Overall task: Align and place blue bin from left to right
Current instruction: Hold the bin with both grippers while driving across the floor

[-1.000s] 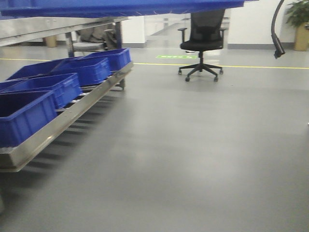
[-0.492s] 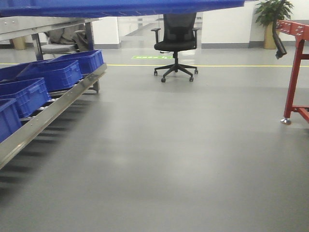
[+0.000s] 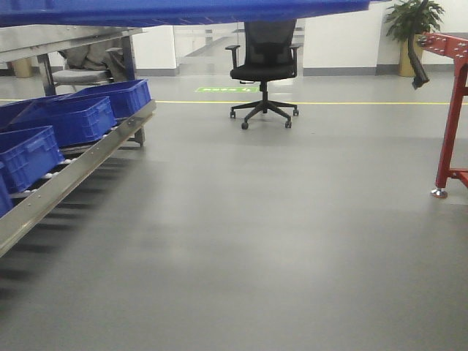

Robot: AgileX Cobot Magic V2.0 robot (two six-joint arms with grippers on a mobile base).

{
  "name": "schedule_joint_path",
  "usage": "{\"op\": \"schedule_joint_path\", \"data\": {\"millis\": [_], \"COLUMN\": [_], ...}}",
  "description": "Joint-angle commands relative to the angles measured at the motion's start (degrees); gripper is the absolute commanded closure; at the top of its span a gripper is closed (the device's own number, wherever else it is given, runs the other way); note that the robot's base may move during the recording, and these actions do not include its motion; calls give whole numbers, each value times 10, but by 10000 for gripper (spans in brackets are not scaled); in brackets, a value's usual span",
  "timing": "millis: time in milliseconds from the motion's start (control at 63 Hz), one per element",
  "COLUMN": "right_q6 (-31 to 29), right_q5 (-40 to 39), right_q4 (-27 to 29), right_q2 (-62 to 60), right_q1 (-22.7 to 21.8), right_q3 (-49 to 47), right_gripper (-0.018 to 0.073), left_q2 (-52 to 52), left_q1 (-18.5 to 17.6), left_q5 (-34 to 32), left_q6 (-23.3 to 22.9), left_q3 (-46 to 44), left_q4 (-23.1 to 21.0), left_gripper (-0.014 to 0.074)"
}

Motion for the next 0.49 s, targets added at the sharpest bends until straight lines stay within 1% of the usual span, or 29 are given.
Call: {"op": "schedule_joint_path", "data": {"millis": [0, 476], "right_q6": [-20, -20], "right_q5": [-60, -60], "right_q4": [68, 68], "right_q2": [-13, -13], "right_q1": [18, 18], "right_q3": [-11, -11], "right_gripper": [713, 713], "left_q2": [-18, -18], "left_q1": [-17, -17], "left_q5": [-69, -69], "left_q6": [1, 1], "left_q3": [-13, -13], "left_q4": [-127, -127], "left_gripper": [707, 707]}}
